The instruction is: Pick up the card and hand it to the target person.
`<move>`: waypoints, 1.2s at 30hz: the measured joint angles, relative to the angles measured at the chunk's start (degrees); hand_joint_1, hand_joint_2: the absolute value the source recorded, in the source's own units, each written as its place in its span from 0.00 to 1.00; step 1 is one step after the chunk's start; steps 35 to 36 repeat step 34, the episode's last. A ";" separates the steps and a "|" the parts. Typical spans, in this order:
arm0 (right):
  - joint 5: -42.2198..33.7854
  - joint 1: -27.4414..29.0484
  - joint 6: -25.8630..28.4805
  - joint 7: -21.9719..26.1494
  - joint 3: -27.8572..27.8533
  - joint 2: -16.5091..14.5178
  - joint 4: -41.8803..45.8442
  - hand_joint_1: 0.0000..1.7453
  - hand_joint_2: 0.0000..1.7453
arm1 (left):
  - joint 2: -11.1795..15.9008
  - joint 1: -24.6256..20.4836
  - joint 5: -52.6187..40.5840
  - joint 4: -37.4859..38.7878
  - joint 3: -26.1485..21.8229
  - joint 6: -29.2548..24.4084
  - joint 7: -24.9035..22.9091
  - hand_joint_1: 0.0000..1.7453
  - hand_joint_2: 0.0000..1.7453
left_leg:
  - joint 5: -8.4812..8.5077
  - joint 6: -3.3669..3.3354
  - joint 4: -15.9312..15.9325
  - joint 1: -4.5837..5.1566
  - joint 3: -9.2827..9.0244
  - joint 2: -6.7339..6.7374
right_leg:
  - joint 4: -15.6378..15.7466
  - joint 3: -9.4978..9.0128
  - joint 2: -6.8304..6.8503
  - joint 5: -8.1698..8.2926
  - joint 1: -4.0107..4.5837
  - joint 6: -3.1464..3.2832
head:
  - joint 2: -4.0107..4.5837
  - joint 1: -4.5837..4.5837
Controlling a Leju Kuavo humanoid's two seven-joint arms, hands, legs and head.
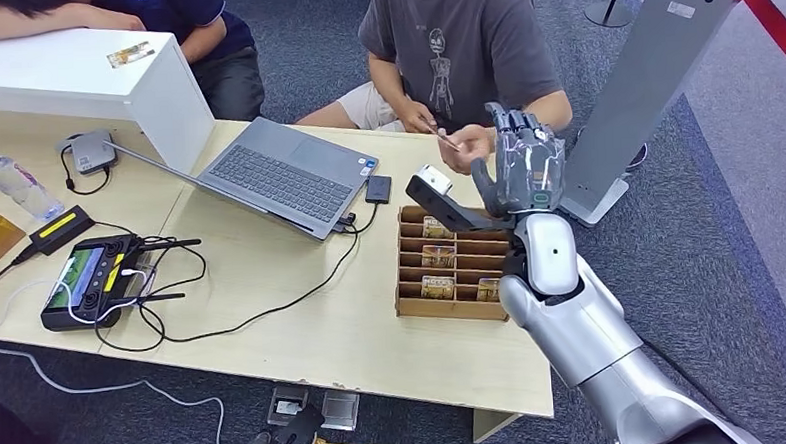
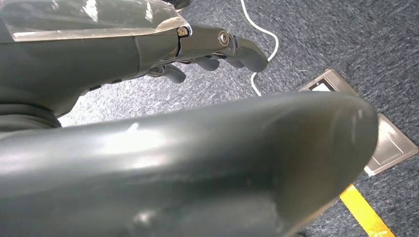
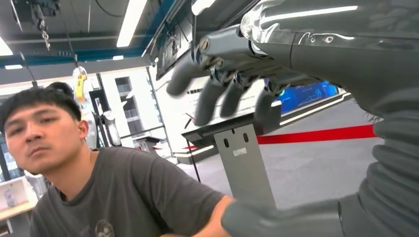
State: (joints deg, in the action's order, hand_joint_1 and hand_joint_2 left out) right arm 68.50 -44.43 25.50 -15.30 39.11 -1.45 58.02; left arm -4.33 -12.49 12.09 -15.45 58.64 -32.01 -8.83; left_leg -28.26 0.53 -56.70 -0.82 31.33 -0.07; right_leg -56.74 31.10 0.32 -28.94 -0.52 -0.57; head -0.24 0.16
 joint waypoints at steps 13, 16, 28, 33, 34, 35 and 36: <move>-15.68 2.01 6.03 8.36 -0.12 -2.04 -1.99 0.00 1.00 | 0.02 0.60 1.73 0.00 -0.11 -1.17 0.39 0.00 0.00 | 0.00 0.00 0.00 0.00 -0.02 0.01 | 0.00 0.01 -0.01 0.00 0.00 0.00 | 0.00 0.00; -24.20 4.59 8.52 11.89 -0.55 -2.04 0.23 0.00 1.00 | 0.04 1.00 2.21 0.00 -0.20 -1.45 0.72 0.00 0.00 | 0.00 0.00 0.00 0.00 -0.02 0.01 | 0.01 0.01 -0.01 0.00 0.00 0.00 | 0.00 -0.01; -53.13 19.06 11.82 23.90 -1.85 -0.96 12.11 0.00 1.00 | 0.37 2.01 2.88 0.00 -0.67 -1.87 1.02 0.00 0.00 | -0.01 0.00 0.00 0.00 -0.02 0.02 | 0.02 0.03 -0.02 -0.01 0.00 0.00 | 0.00 0.01; -59.60 23.53 12.25 26.29 -1.68 -0.27 15.41 0.00 1.00 | 0.51 2.00 2.88 0.00 -1.27 -1.65 1.04 0.00 0.00 | -0.01 0.00 0.00 0.00 -0.02 0.03 | 0.02 0.03 -0.02 0.00 0.00 0.00 | 0.00 -0.01; -60.02 23.89 12.32 26.40 -1.66 -0.21 15.62 0.00 1.00 | 0.52 2.00 2.88 0.00 -1.31 -1.62 1.04 0.00 0.00 | -0.01 0.00 0.00 0.00 -0.02 0.03 | 0.02 0.03 -0.02 -0.01 0.00 0.00 | 0.00 -0.01; -60.02 23.89 12.32 26.40 -1.66 -0.21 15.62 0.00 1.00 | 0.52 2.00 2.88 0.00 -1.31 -1.62 1.04 0.00 0.00 | -0.01 0.00 0.00 0.00 -0.02 0.03 | 0.02 0.03 -0.02 -0.01 0.00 0.00 | 0.00 -0.01; -60.02 23.89 12.32 26.40 -1.66 -0.21 15.62 0.00 1.00 | 0.52 2.00 2.88 0.00 -1.31 -1.62 1.04 0.00 0.00 | -0.01 0.00 0.00 0.00 -0.02 0.03 | 0.02 0.03 -0.02 -0.01 0.00 0.00 | 0.00 -0.01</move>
